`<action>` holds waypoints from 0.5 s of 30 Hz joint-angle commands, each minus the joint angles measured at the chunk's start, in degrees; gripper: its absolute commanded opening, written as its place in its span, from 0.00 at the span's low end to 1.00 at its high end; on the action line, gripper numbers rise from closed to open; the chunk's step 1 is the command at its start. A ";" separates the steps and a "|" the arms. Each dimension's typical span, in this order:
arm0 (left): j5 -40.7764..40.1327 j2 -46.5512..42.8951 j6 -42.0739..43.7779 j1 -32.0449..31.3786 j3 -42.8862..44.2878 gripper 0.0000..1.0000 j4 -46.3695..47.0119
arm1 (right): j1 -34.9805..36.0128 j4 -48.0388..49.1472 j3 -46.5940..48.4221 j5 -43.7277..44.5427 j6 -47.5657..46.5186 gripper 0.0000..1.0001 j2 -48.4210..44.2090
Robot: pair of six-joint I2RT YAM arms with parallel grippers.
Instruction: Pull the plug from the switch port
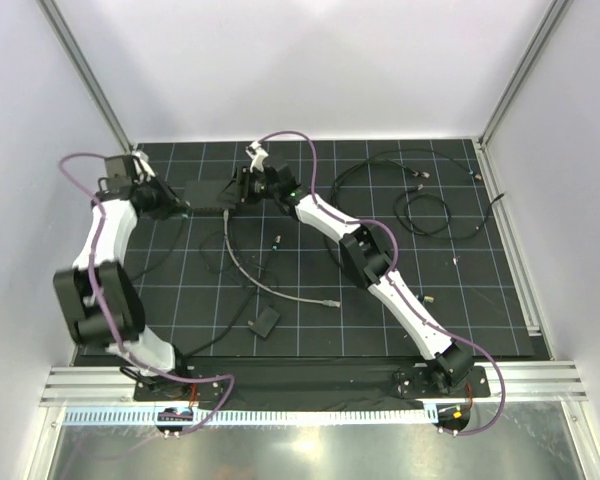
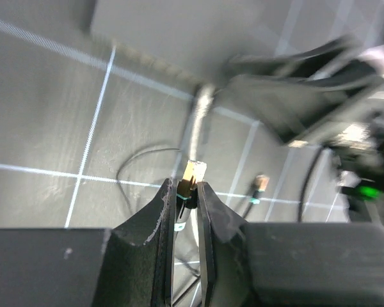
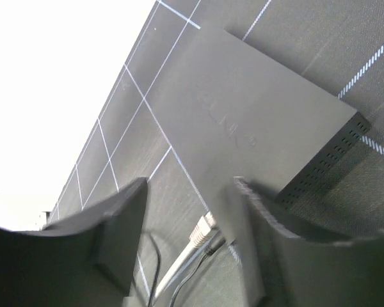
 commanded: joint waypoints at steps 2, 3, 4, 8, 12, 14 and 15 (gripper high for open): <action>-7.37 -13.64 1.36 0.45 1.55 0.00 -3.99 | 0.15 -3.49 -0.31 -1.19 -4.28 0.73 -9.41; -7.73 -15.58 0.92 0.45 1.56 0.00 -4.16 | 0.15 -3.85 -1.70 -1.28 -5.33 0.77 -10.90; -7.73 -18.29 -0.04 0.45 1.73 0.00 -4.25 | 0.15 -6.55 -2.94 -1.37 -7.43 0.82 -14.13; -8.00 -24.64 -2.94 0.45 1.64 0.00 -3.99 | 0.15 -4.66 -14.35 -3.11 -9.91 0.93 -25.39; -6.77 -29.12 -5.40 0.45 2.78 0.00 -3.64 | 0.85 6.92 -32.24 -13.89 -6.59 0.97 -36.29; -5.89 -30.70 -6.63 0.54 3.49 0.00 -3.90 | 2.68 17.81 -38.08 -17.79 -0.20 0.98 -39.55; -5.02 -31.23 -6.99 0.45 3.92 0.00 -3.99 | 3.66 20.99 -42.45 -20.07 1.41 0.99 -42.44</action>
